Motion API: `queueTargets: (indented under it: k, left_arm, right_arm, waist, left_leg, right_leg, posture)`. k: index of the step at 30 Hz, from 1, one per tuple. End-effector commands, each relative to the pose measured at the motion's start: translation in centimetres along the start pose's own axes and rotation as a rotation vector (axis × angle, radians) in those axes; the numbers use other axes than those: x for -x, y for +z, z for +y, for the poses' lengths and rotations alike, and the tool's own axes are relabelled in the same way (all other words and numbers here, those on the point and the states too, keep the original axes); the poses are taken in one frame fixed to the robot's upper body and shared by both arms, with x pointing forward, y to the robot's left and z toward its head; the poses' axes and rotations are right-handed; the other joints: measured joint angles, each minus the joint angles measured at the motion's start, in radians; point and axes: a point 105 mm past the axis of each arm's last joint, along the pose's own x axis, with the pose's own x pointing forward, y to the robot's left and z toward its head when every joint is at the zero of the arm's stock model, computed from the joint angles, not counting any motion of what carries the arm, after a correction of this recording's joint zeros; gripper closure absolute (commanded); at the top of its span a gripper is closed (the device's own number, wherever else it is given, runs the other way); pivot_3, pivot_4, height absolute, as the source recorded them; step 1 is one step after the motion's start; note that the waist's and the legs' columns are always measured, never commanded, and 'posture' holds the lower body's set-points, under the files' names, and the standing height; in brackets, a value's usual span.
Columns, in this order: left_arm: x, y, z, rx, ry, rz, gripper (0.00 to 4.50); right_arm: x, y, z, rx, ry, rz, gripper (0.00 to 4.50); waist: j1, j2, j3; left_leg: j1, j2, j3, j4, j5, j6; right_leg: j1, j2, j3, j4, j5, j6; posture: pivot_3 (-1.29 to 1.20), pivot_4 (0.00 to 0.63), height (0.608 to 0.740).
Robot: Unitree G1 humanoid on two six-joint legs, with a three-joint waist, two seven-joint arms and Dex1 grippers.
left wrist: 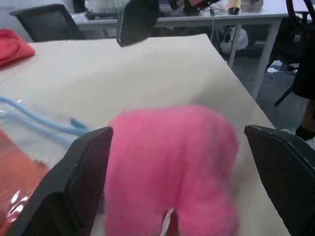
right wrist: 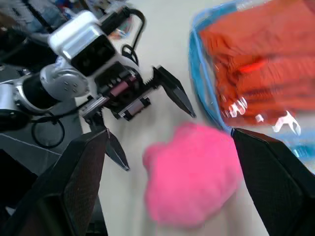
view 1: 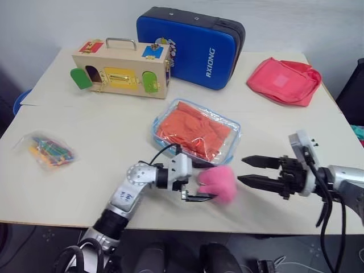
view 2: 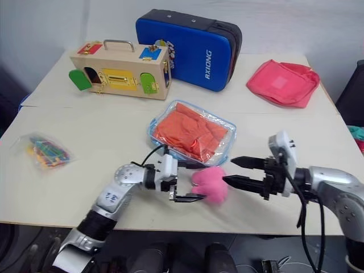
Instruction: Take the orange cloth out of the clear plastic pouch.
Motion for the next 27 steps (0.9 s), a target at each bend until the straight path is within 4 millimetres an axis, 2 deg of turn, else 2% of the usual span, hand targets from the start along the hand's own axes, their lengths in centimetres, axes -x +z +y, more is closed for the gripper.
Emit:
queueTargets:
  k: [1,2,4,9,16,19,22,27]
  left_arm:
    - [-0.7,-1.5,0.3,-0.022,-0.003,0.082,0.0]
    - [-0.8,-2.3,0.5,-0.019,0.004,0.122,0.3]
    - [-0.9,-3.3,0.9,-0.015,0.024,0.167,0.57]
    - [-0.8,-3.4,-0.4,-0.011,-0.043,0.166,2.08]
    - [-0.1,-3.5,-0.4,-0.004,-0.013,0.182,3.92]
    - [-0.3,-3.6,-0.5,0.004,-0.008,0.175,4.37]
    - [-0.6,-3.5,-0.5,0.01,-0.001,0.164,4.38]
    - [-0.7,-3.3,-0.4,0.025,0.002,0.15,4.38]
  right_arm:
    - [1.4,0.6,-2.3,0.209,-0.161,0.016,0.33]
    - [1.6,0.6,-3.2,0.333,-0.201,0.062,0.31]
    - [1.6,0.5,-4.7,0.563,-0.231,0.153,0.31]
    - [-0.3,0.5,-7.3,0.948,-0.164,0.272,0.31]
    - [-5.2,0.6,-7.7,1.155,0.035,0.298,0.31]
    - [-6.8,0.4,-8.4,1.171,0.048,0.313,0.31]
    - [-7.7,0.8,-8.8,1.209,0.046,0.302,0.86]
    - [-7.9,0.5,-8.4,1.225,0.102,0.32,2.52]
  waist:
    - [-0.001,0.0,0.0]
    - [-0.001,0.0,0.0]
    - [-0.004,0.0,0.0]
    - [-0.014,0.001,0.0]
    - [-0.026,0.001,0.0]
    - [-0.023,0.001,0.0]
    - [-0.024,0.001,0.0]
    - [-0.023,0.001,0.0]
  left_leg:
    - [0.0,0.0,0.0,0.0,0.0,0.0]
    - [0.0,0.0,0.0,0.0,0.0,0.0]
    - [0.001,-0.001,0.001,0.0,0.0,0.0]
    - [0.002,0.0,0.002,0.0,0.001,0.0]
    - [0.002,0.001,0.001,0.0,0.001,-0.001]
    - [0.001,0.0,0.0,0.001,0.001,-0.001]
    - [0.001,0.0,0.0,0.001,0.001,-0.001]
    - [0.001,0.0,0.0,0.002,0.001,-0.001]
  right_leg:
    - [0.0,0.0,0.0,0.0,0.0,0.0]
    - [0.0,0.0,0.001,0.0,0.0,0.0]
    - [-0.001,0.0,0.002,-0.001,0.0,0.0]
    - [-0.001,0.001,0.002,-0.001,0.0,0.001]
    - [-0.001,0.001,0.001,-0.002,0.0,0.001]
    - [0.0,0.0,0.0,-0.001,0.0,0.001]
    - [0.0,0.0,-0.001,-0.001,0.0,0.001]
    - [0.0,-0.001,-0.001,0.002,0.0,0.001]
  posture:
    - [0.0,0.15,0.74]
    - [0.0,0.15,0.74]
    - [0.0,0.15,0.74]
    - [0.0,0.15,0.74]
    - [0.0,0.15,0.74]
    - [0.0,0.15,0.74]
    - [0.0,0.15,0.74]
    - [0.0,0.15,0.74]
